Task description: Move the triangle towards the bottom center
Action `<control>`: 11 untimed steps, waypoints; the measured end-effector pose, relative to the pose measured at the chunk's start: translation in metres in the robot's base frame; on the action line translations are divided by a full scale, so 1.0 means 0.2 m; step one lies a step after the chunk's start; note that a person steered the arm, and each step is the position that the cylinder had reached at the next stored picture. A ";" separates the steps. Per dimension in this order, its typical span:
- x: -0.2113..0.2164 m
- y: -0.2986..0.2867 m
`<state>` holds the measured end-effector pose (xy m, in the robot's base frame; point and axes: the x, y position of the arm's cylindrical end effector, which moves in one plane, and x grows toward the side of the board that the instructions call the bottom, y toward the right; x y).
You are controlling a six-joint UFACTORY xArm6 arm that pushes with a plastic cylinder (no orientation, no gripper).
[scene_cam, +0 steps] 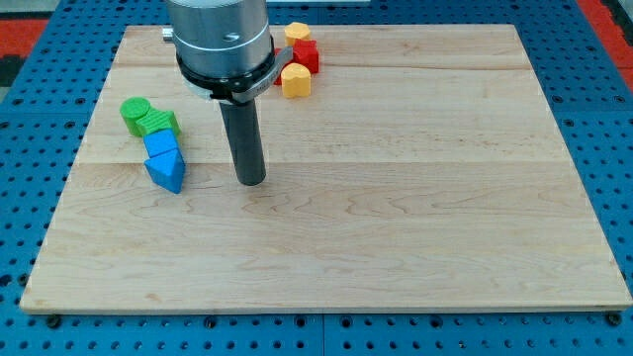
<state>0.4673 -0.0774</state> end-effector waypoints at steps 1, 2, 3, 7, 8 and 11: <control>0.00 0.00; 0.09 0.08; 0.32 0.02; 0.02 -0.14; 0.05 0.01; -0.25 -0.14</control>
<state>0.4169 -0.1056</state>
